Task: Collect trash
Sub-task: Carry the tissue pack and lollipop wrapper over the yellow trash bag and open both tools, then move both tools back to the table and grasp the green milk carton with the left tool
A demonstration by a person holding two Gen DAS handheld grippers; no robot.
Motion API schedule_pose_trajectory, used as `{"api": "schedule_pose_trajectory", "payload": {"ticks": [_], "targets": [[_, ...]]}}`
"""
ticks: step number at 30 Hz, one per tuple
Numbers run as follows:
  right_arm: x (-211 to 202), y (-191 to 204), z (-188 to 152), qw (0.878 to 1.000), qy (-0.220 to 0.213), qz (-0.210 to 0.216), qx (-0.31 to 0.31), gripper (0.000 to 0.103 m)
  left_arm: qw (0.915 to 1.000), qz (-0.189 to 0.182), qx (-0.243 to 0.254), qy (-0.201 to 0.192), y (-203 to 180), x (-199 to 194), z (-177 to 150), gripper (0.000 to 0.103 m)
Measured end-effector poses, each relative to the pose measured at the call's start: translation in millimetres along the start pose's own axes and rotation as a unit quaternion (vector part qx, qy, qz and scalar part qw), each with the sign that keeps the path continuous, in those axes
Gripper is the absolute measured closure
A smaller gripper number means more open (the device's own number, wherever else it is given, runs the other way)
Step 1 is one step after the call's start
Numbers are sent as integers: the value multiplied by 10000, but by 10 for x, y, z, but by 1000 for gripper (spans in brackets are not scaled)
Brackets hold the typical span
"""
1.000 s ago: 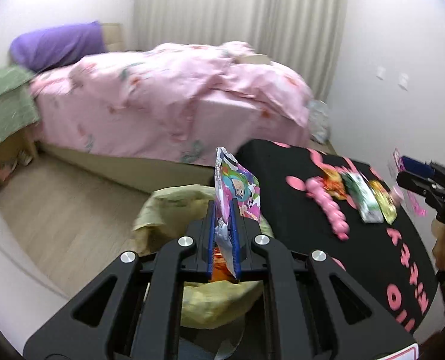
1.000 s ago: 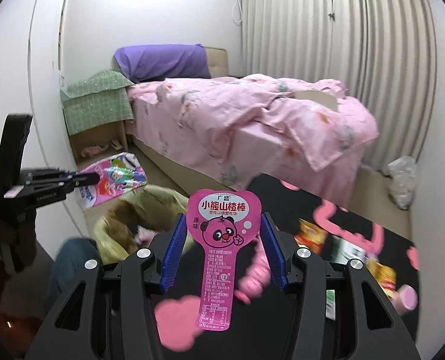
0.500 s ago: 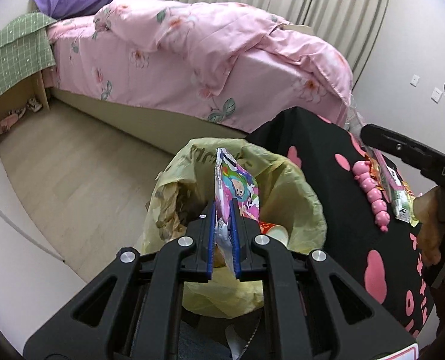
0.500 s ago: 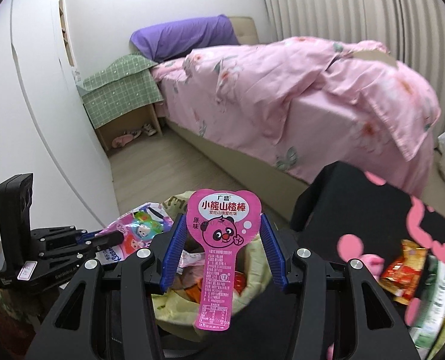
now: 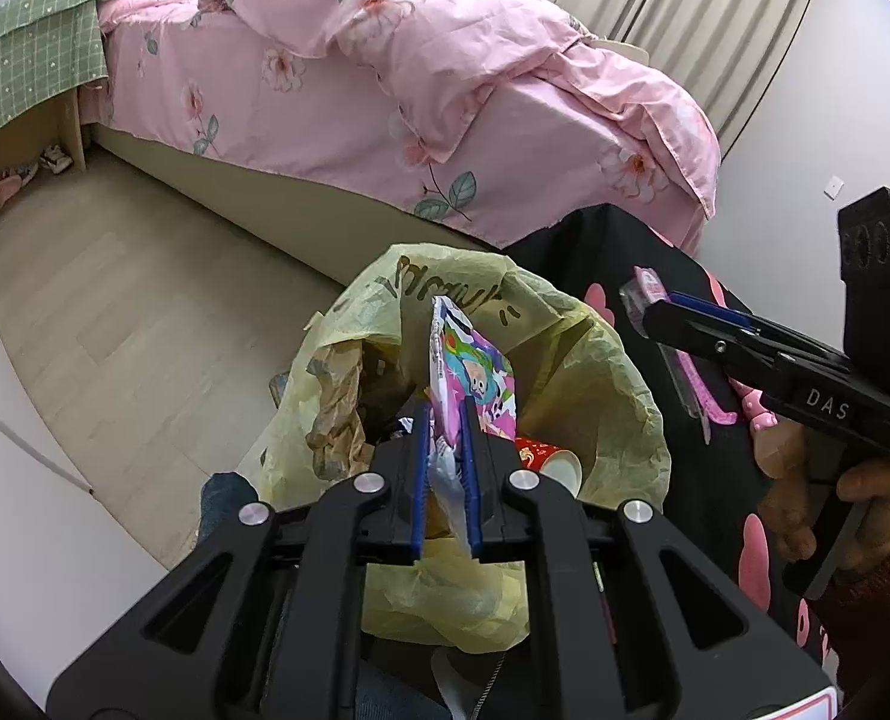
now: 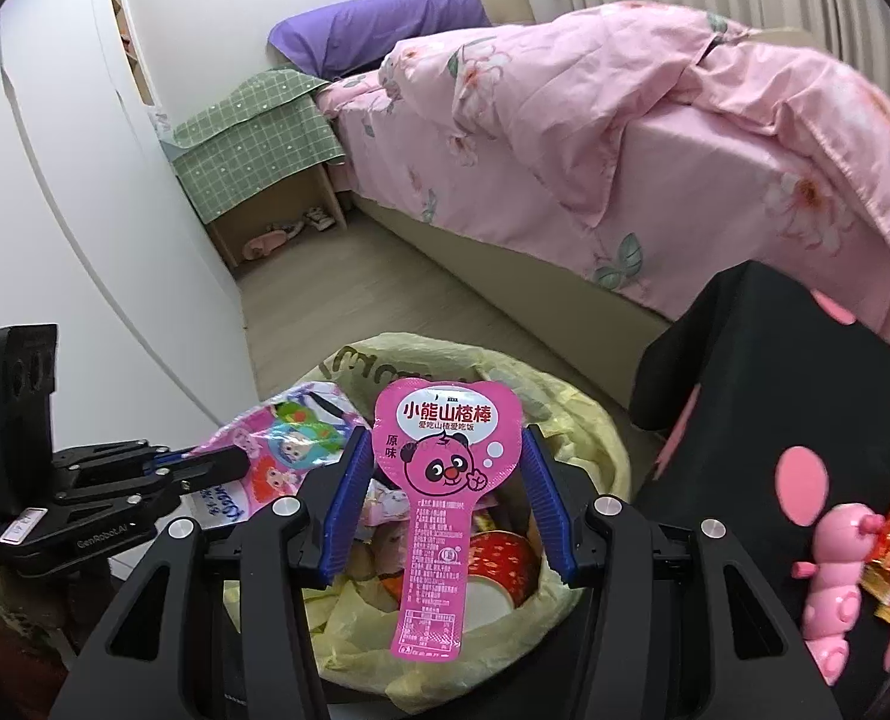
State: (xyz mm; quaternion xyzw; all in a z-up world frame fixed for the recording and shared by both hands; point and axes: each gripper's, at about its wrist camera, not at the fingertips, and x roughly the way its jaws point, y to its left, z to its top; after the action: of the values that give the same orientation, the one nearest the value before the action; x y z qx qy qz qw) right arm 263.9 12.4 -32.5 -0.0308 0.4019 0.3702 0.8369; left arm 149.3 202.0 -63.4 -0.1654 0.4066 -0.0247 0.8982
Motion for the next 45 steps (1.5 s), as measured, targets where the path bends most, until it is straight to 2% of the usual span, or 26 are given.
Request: {"api": "schedule_pose_trajectory", "payload": {"ticks": [1, 3, 4, 5, 6, 9, 15, 19, 23, 28, 31, 35, 41, 45], "targets": [[29, -9, 10, 10000, 33, 29, 8, 55, 10000, -45, 1, 31, -1, 10, 6, 93], [59, -9, 15, 9999, 98, -33, 6, 54, 9999, -57, -81, 16, 12, -9, 26, 79], [63, -10, 17, 9999, 107, -60, 4, 53, 9999, -75, -146, -15, 17, -31, 39, 65], [56, -16, 11, 9999, 94, -40, 1, 50, 9996, -116, -226, -96, 27, -83, 57, 56], [30, -17, 7, 10000, 70, -11, 5, 48, 9995, -110, -254, -157, 25, -122, 72, 54], [-100, -31, -24, 10000, -59, 53, -16, 48, 9988, 101, -263, -389, -16, -269, 125, 53], [-590, -193, -185, 9994, -267, -221, -75, 48, 9971, 279, -206, -676, -283, -457, 205, 50], [-1078, -434, -363, 9960, -510, -735, -82, 48, 9971, 158, -61, -747, -592, -472, 249, 50], [-1606, -689, -518, 9877, -899, -1282, 11, 48, 9969, -78, 263, -743, -1098, -466, 277, 50], [-2259, -1156, -779, 9763, -1195, -1695, 616, 48, 9933, -379, 851, -686, -1715, -444, 252, 50], [-2514, -1338, -977, 9670, -1272, -2057, 800, 48, 9887, -595, 1189, -694, -2056, -467, 195, 50], [-2674, -1487, -1215, 9611, -1233, -2282, 951, 48, 9818, -754, 1587, -722, -2366, -487, 83, 50], [-2803, -1585, -1538, 9479, -1230, -2737, 1067, 48, 9729, -995, 1922, -812, -2583, -462, -107, 49], [-2892, -1724, -1734, 9404, -1254, -2868, 1325, 48, 9741, -1089, 1855, -698, -2600, -345, -172, 49]]}}
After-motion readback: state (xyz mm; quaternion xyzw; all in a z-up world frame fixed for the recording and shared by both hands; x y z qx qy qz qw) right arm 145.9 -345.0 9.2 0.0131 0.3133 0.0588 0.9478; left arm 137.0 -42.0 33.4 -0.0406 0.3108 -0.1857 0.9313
